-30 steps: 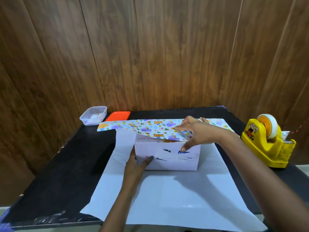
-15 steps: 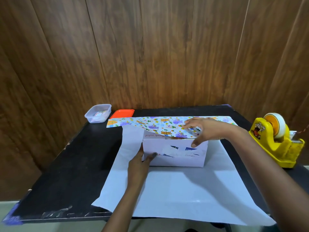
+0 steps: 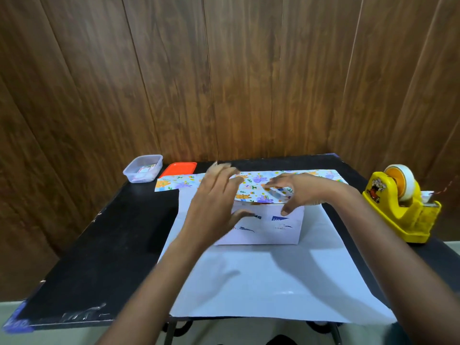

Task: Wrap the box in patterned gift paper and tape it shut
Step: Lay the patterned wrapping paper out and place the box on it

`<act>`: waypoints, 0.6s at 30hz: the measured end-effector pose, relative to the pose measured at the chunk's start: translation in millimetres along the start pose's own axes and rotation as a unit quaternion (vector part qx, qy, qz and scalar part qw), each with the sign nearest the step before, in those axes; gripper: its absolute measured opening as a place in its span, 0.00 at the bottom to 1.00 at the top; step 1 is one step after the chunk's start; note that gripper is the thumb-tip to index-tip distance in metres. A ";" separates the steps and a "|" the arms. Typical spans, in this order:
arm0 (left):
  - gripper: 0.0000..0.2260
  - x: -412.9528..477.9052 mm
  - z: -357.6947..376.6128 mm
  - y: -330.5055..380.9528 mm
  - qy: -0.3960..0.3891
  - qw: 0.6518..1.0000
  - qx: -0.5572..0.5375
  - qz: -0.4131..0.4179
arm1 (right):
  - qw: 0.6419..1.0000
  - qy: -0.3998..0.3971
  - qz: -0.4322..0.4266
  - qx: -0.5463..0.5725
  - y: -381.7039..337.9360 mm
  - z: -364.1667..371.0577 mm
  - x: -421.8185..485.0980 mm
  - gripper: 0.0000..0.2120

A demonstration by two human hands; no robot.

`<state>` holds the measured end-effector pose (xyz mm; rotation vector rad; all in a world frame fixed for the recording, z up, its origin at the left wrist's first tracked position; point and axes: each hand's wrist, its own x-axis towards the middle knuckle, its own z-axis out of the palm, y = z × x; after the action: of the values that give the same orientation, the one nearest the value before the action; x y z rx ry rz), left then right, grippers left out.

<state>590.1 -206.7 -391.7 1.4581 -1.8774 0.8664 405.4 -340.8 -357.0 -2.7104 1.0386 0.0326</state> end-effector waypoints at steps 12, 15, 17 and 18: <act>0.34 12.3 18.5 -14.3 -0.477 0.867 0.051 -0.132 | 0.999 0.008 0.028 0.046 -7.9 -8.0 4.9 0.20; 0.33 13.1 19.7 -12.6 -0.475 0.867 0.089 -0.123 | 0.997 0.062 0.015 0.053 -23.4 -8.0 28.9 0.16; 0.33 15.2 20.5 -11.1 -0.477 0.865 0.123 -0.101 | 0.998 0.045 0.021 0.038 -33.2 2.0 49.3 0.21; 0.32 15.4 20.2 -11.5 -0.480 0.862 0.131 -0.096 | 0.999 0.030 0.029 0.020 -37.6 9.2 59.4 0.23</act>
<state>596.6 -233.8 -390.3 2.5152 -2.2464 0.2795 475.2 -350.7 -364.2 -2.6610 1.1222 -0.0584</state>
